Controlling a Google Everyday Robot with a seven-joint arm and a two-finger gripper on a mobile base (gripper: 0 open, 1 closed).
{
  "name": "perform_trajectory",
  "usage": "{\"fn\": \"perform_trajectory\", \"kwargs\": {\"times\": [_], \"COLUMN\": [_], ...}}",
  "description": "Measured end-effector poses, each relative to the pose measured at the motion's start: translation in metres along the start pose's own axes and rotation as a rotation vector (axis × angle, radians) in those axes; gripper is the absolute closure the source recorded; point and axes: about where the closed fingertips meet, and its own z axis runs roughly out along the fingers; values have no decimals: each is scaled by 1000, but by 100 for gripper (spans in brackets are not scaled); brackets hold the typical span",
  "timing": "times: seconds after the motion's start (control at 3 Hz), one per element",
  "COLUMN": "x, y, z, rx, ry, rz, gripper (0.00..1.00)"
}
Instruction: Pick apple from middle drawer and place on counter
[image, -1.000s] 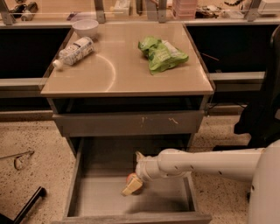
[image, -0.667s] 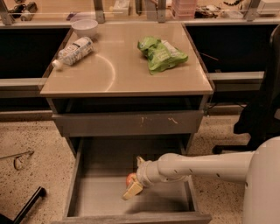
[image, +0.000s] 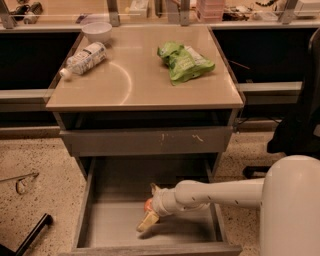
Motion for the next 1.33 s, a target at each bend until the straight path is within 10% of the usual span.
{"fn": "perform_trajectory", "kwargs": {"times": [0.33,1.33], "x": [6,14], "y": [1,2], "z": [3,6], "rx": [-4,-25], "ry": [-7,-24], "rz": [16,52], "gripper": [0,65]}}
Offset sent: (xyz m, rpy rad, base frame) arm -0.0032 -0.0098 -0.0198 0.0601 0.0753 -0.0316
